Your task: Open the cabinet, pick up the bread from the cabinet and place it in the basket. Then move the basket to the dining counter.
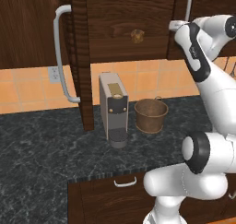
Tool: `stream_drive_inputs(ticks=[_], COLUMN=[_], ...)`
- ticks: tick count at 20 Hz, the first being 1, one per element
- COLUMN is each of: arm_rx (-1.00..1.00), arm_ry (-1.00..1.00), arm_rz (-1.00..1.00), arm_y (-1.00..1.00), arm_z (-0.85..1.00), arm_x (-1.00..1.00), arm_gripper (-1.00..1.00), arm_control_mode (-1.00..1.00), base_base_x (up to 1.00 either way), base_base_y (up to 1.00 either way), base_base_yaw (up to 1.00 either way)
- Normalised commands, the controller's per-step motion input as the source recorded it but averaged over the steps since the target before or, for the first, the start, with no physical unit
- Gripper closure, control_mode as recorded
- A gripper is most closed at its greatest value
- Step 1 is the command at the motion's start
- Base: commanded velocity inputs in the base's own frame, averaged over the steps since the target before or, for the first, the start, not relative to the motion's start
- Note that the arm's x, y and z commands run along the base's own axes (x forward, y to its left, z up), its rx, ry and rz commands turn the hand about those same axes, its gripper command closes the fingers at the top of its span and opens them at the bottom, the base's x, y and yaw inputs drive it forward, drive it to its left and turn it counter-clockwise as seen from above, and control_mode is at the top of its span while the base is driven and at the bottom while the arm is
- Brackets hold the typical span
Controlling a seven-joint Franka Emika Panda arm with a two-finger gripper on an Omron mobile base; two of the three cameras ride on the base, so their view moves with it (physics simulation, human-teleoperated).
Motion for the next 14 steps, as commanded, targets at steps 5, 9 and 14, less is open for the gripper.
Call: stream_drive_inputs(ticks=[5, 9, 14], arm_rx=[0.0, 0.0, 0.0], arm_ry=[-0.03, 0.01, 0.21], arm_rz=[-0.06, -0.05, -0.04], arm_y=[-0.4, -0.96, -1.0], arm_z=[0.17, 0.44, 0.57], arm_x=[-0.71, -1.0, -1.0], arm_gripper=[1.0, 1.0, 1.0], arm_control_mode=[-1.0, -1.0, -1.0], base_base_x=[0.0, 0.0, 0.0], base_base_y=[0.0, 0.0, 0.0], base_base_yaw=[0.0, 0.0, 0.0])
